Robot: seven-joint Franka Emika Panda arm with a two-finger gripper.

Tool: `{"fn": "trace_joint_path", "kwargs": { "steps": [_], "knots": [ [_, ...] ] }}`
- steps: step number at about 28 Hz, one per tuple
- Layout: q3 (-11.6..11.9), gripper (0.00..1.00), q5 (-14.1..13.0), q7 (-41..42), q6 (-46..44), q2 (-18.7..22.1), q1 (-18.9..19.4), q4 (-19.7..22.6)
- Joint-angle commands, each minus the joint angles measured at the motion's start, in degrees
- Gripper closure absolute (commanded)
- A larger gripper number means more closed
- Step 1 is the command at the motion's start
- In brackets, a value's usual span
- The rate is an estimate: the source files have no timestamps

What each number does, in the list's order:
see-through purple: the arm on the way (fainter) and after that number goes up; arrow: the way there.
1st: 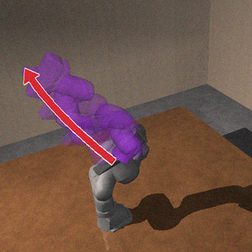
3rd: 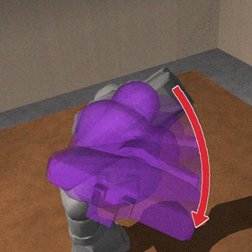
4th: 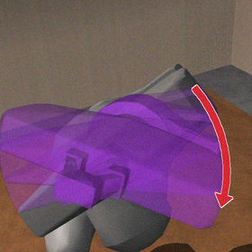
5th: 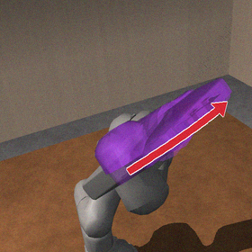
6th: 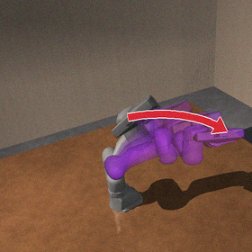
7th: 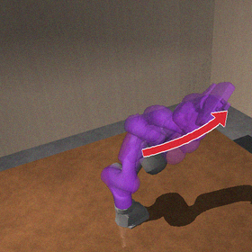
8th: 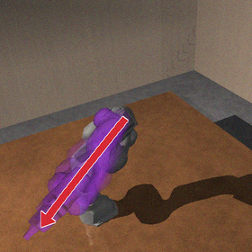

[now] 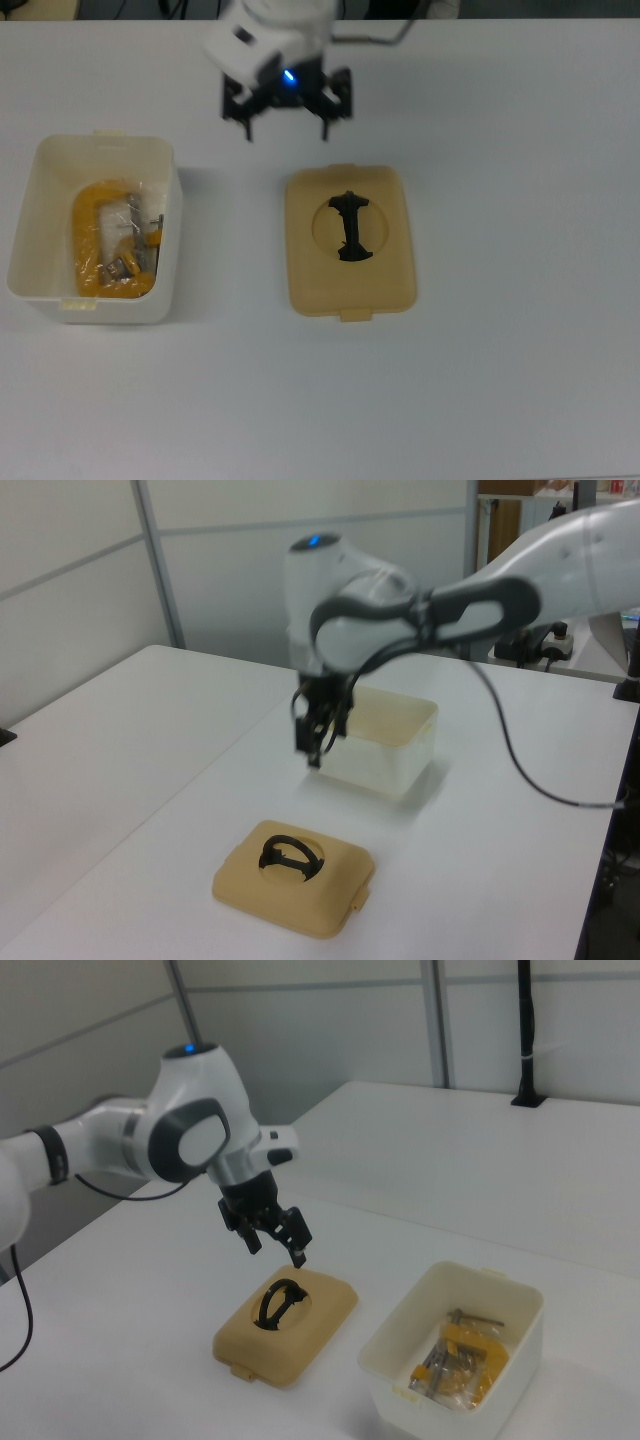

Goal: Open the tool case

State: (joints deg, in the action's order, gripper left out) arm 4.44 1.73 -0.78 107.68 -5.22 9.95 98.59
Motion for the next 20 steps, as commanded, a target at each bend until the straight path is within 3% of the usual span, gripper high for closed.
{"fn": "trace_joint_path", "kwargs": {
  "steps": [1, 2, 6, 20],
  "knots": [
    [0.1, 0.00, 0.0, 7.7, -4.6, 5.7, -6.3, 1.0],
    [0.1, 0.00, -0.1, 9.5, -6.8, 5.7, -8.3, -1.2],
    [0.0, 0.00, 0.0, 10.3, -10.3, 5.2, -9.9, -4.6],
    [0.0, 0.00, 0.5, 10.2, -10.5, 5.2, -11.4, -4.9]
  ]
}}
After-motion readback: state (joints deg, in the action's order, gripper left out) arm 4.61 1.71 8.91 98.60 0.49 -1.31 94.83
